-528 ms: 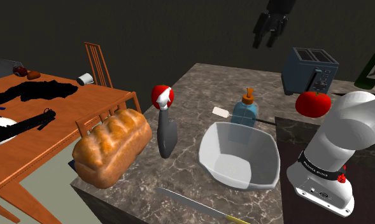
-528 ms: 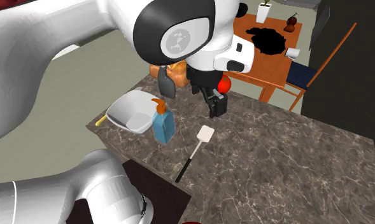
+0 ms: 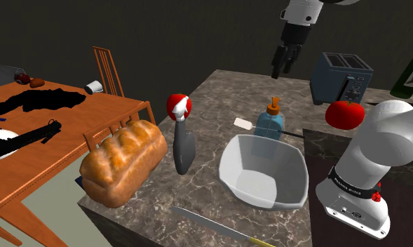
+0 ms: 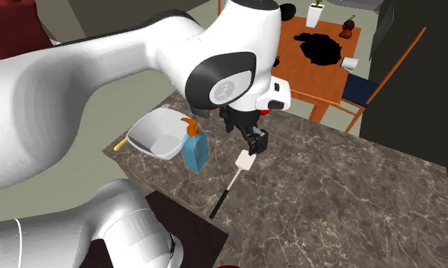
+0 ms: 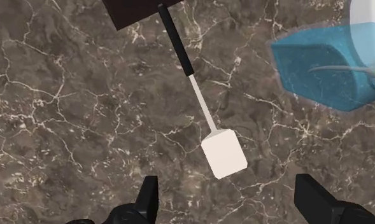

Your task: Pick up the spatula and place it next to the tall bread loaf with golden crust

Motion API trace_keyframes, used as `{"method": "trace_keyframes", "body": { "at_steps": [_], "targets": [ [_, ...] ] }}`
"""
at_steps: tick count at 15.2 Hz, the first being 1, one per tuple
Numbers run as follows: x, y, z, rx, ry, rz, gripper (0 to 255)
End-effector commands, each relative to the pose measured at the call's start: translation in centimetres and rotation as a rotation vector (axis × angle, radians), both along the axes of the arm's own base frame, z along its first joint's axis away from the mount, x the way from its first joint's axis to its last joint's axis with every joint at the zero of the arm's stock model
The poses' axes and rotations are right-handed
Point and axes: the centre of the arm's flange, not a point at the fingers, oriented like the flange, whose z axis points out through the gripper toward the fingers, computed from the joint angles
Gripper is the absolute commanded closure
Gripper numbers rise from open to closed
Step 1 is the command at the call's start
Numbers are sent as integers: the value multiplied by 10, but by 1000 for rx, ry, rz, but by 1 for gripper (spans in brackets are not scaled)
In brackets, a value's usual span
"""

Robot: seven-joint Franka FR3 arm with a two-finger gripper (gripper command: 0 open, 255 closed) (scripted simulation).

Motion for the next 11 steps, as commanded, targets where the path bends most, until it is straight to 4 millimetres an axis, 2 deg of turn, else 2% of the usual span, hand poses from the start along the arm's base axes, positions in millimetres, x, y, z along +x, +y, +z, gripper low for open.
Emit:
{"method": "trace_keyframes", "body": {
  "at_steps": [1, 11],
  "targets": [
    [3, 5, -26, -15, 17, 58, 0],
    [11, 24, -157, -87, 107, 334, 0]
  ]
}}
